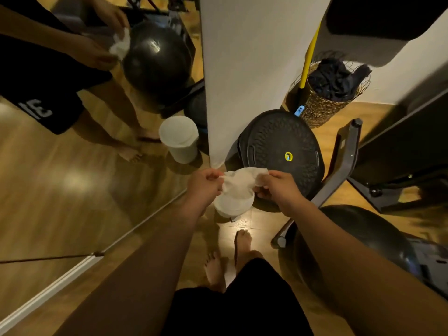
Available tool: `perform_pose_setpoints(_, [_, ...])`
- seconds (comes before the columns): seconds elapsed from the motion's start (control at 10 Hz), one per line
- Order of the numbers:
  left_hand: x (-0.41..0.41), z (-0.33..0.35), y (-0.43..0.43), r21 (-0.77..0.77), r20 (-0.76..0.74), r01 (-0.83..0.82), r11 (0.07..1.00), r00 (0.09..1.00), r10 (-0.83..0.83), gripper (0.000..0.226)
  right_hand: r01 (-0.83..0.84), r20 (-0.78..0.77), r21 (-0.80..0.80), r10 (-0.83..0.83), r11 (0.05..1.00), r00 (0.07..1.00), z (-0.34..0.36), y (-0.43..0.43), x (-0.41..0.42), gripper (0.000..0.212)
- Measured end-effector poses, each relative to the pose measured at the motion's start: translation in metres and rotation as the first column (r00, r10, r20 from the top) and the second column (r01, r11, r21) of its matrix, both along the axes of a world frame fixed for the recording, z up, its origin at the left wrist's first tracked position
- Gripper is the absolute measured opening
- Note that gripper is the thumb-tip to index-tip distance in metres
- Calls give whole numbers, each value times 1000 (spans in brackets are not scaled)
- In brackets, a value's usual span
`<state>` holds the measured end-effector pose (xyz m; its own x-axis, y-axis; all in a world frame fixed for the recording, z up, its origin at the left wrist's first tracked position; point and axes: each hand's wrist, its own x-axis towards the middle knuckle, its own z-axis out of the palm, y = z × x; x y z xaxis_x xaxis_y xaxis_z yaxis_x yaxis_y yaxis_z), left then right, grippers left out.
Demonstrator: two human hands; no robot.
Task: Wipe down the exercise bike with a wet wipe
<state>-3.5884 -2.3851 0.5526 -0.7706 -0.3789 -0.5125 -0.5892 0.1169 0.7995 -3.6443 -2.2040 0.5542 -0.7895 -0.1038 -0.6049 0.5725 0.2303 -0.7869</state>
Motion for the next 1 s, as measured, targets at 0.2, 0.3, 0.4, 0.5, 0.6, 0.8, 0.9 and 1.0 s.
perform_pose_setpoints(0.2, [-23,-36,-16,12,107,-29,1000,994,27,15,-133,87,12,131,991,988,-48,-24,-26,12])
perform_pose_setpoints(0.3, [-28,-56,-17,124,196,-123,985,976,97,20,-103,115,74,94,992,989,-69,-27,-37,7])
perform_pose_setpoints(0.4, [-41,-83,-9,251,292,-216,944,946,139,11,-80,126,113,65,990,990,-90,-25,-50,5])
perform_pose_setpoints(0.5, [-50,-101,4,354,361,-278,893,922,144,18,-111,177,140,86,984,980,-106,-22,-56,8])
perform_pose_setpoints(0.6, [-54,-131,15,394,438,-384,835,877,197,17,-84,214,196,40,977,976,-137,-14,-59,11])
perform_pose_setpoints(0.8, [-63,-233,30,397,497,-518,758,815,297,20,65,330,223,-138,973,934,-235,-3,-64,21])
perform_pose_setpoints(0.9, [-77,-273,24,558,462,-526,642,839,286,21,227,412,102,-249,968,876,-293,-9,-75,15])
perform_pose_setpoints(1.0, [-75,-315,8,581,408,-551,599,834,371,29,320,495,8,-282,948,822,-339,-10,-84,35])
